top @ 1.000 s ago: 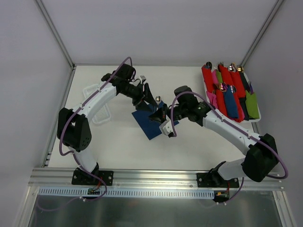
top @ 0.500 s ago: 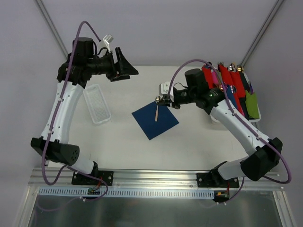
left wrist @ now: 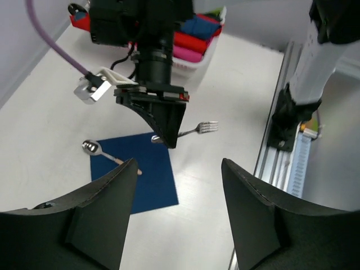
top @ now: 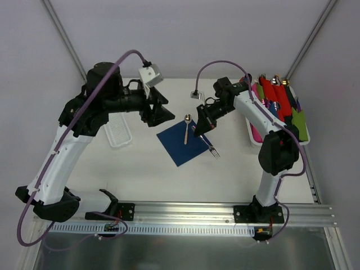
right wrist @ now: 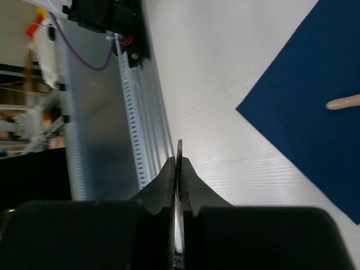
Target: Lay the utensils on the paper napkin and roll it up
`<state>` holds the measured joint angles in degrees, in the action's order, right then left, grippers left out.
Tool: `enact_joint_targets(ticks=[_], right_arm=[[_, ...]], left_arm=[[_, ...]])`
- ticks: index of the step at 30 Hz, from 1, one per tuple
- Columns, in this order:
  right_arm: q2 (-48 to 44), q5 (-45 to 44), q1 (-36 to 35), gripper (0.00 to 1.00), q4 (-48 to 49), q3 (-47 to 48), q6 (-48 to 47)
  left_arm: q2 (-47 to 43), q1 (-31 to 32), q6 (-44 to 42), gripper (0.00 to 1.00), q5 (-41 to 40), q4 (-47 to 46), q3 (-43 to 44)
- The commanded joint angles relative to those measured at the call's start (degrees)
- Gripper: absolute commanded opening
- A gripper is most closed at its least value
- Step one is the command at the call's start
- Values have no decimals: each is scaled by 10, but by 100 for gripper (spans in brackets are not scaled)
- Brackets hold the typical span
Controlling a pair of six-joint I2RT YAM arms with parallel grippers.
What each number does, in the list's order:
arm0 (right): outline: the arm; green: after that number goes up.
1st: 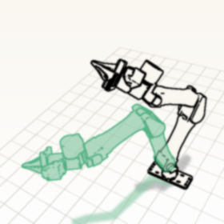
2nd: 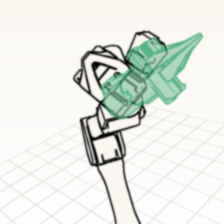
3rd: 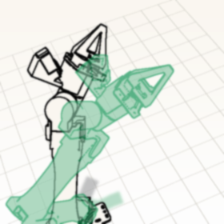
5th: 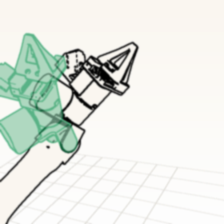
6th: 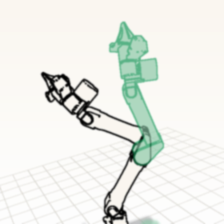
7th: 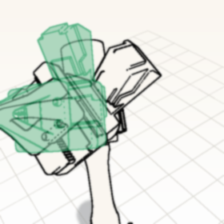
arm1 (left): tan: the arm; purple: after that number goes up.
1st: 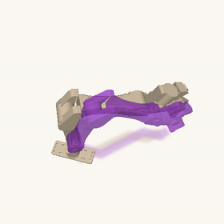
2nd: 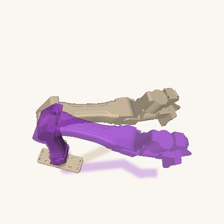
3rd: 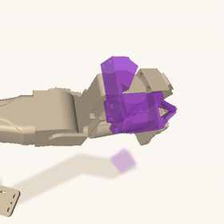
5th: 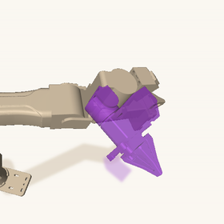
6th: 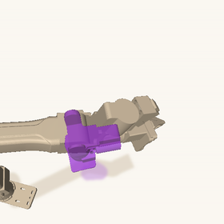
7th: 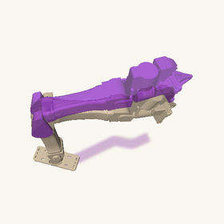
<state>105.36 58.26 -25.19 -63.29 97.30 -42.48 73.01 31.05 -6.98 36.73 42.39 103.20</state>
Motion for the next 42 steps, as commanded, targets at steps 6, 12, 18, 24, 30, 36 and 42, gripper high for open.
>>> enact_joint_targets(ticks=[6,12,18,24,30,36,42], right_arm=[[69,144,-6,0,-213,63,-26],[98,144,-49,0,-292,66,-108],[119,174,-75,0,-316,46,-103],[117,215,-90,0,-316,5,-95],[112,220,-123,0,-317,-8,-85],[102,215,-157,0,-317,-16,-82],[99,218,-162,0,-316,-27,-81]], left_arm=[[67,278,-288,62,-284,163,-55],[100,377,-372,61,-364,149,-85],[116,396,-429,49,-378,115,-101],[113,401,-441,47,-355,114,-118],[106,412,-449,46,-352,114,-151],[106,424,-456,47,-337,115,-171],[107,438,-459,46,-330,121,-192]])
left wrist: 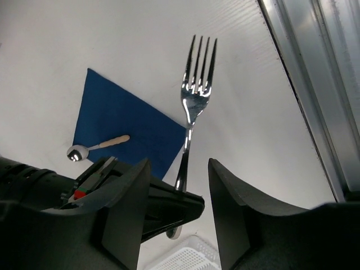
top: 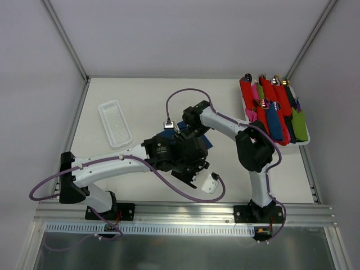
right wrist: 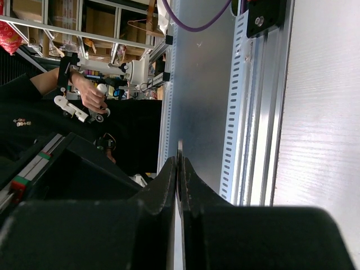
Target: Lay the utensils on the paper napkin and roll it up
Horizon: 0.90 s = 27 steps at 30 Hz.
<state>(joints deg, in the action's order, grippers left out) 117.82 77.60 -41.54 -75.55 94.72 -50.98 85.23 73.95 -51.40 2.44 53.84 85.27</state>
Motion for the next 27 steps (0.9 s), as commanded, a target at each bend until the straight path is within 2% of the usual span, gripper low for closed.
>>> enact_joint_targets(ticks=[1,9,19,22,27], right_arm=[[-26,25,0,0,-195,-3,3],[-28,26,-14,0,-195,-3,2],[-25,26,-25,0,-195,0,4],[-23,28,-26,0,-195,0,5],[-23,30,-28,0,-195,0,4]], left_arm=[[-18,11,-15,45,13,7,-15],[-31,22,-12,40,17,13,-46],[-31,25,-12,37,0,3,-60],[-30,25,-12,33,-4,-1,-64],[-31,25,-11,20,-18,-11,-76]])
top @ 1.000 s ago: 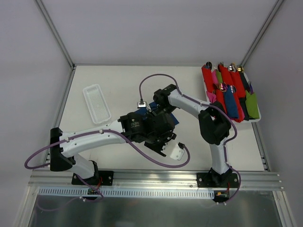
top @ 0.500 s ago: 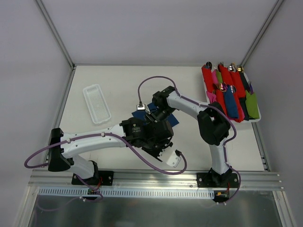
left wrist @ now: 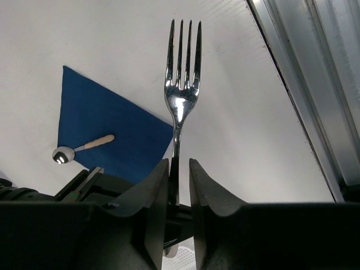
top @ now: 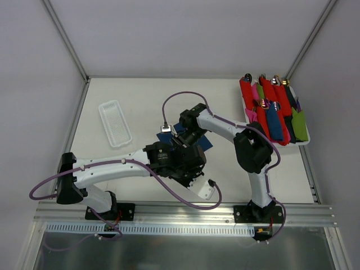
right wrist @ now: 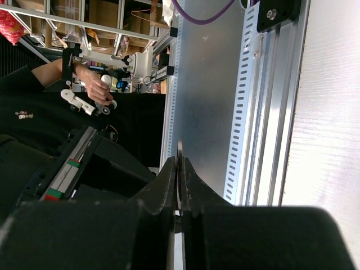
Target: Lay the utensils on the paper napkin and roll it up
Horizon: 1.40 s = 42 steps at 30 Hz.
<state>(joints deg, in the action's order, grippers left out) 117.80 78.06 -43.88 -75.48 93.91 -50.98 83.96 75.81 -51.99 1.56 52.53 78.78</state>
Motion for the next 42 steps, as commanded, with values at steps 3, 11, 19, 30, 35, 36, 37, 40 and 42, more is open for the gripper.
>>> enact_joint_targets(ticks=[3,11,19,30,35,36,37,40,42], right_arm=[[-24,26,-6,0,-195,9,4],[-22,28,-8,0,-195,7,4],[-13,17,-1,19,-194,27,8],[-5,6,233,91,-74,188,193],[-98,-147,378,98,283,160,505],[-102,-170,395,98,293,168,508],[-101,-178,421,99,293,188,519],[-127,-215,456,99,294,177,515],[-154,-230,477,99,295,132,471]], left_arm=[[-20,7,-7,18,-12,-3,-20],[-21,7,-8,17,-28,-7,-28],[-32,8,17,0,-50,-22,-30],[-56,-6,247,0,-84,-64,1],[-57,-136,501,0,-154,-81,48],[-54,-168,532,0,-144,-81,63],[-58,-200,592,0,-123,-85,67],[-50,-303,703,0,-104,-98,82],[-38,-333,721,0,-140,-106,85]])
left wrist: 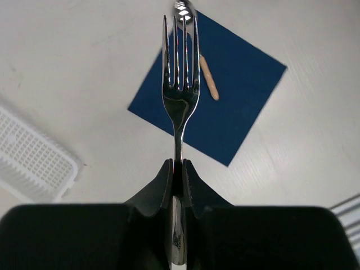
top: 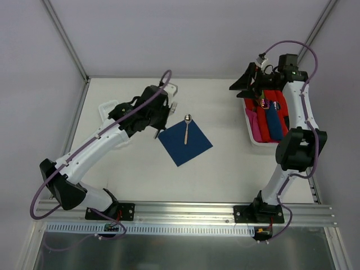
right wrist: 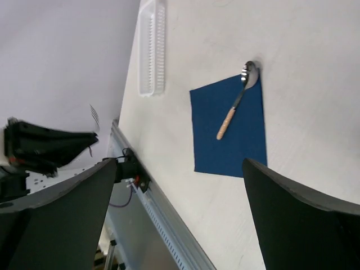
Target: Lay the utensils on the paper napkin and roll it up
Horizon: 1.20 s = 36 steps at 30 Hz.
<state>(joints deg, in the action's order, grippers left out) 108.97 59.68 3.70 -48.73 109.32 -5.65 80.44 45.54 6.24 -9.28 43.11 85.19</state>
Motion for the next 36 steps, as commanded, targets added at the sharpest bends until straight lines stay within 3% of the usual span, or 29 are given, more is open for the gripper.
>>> enact_joint_targets(ticks=[1,6,13,23,36], right_arm=[[-80,-57,7,99,29,-40,7],[-180,-86,10,99,43,-165,-37],[-255,-119,10,99,42,-278,-75],[-272,-123,10,99,59,-311,-59],[-258,-125,10,99,58,-310,-59]], left_arm=[[3,-35,151,0,-41,-21,19],[91,-69,228,0,-55,-35,24],[179,-110,258,0,80,-162,-14],[313,-126,234,0,132,-225,33],[349,-126,178,0,181,-320,11]])
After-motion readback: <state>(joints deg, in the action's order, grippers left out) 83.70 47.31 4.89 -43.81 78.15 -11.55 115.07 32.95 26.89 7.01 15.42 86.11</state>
